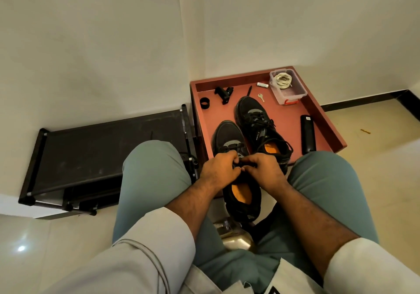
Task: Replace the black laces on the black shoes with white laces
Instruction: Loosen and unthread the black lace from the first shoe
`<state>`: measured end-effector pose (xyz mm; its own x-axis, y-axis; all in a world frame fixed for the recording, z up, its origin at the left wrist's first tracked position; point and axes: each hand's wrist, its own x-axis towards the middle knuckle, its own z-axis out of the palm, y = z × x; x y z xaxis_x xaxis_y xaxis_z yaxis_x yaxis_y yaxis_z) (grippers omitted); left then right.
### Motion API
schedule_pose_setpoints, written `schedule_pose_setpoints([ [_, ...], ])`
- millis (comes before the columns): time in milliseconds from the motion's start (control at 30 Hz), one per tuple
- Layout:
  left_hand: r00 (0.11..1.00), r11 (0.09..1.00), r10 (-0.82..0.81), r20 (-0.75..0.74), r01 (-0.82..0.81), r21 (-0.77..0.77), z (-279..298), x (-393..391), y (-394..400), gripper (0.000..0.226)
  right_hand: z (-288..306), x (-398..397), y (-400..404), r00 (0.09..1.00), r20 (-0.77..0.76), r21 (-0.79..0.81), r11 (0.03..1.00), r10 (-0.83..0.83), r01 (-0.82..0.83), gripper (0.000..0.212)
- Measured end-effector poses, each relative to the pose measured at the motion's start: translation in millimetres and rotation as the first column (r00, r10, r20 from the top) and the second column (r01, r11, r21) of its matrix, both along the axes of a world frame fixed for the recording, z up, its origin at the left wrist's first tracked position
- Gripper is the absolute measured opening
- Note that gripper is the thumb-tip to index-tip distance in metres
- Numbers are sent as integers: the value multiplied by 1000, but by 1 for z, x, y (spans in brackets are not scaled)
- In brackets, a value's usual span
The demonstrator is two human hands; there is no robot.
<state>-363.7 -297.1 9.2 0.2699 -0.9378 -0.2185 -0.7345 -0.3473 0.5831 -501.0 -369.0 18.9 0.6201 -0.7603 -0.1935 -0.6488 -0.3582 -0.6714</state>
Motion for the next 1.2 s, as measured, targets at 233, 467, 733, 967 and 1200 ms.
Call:
schedule_pose_setpoints([
  [233,941,947,306,-148,-317,-57,-8,-4,-2,12,-2,3,1,999,49,-49,999,5,-2,31],
  [467,626,739,580,-521,-673,14,-11,-1,-5,15,-10,9,0,999,-43,-157,987,30,-37,24],
  [733,996,986,73,60,-63,-157,-10,-5,0,18,-11,4,-1,997,72,-112,993,-15,23,23],
  [967,317,515,594,-739,-856,46,-6,1,-9,7,-14,9,-1,997,36,-120,990,-74,78,27],
  [1200,988,969,154,9,-149,-197,-9,-3,1,48,-13,9,1,998,19,-160,985,-57,59,27],
])
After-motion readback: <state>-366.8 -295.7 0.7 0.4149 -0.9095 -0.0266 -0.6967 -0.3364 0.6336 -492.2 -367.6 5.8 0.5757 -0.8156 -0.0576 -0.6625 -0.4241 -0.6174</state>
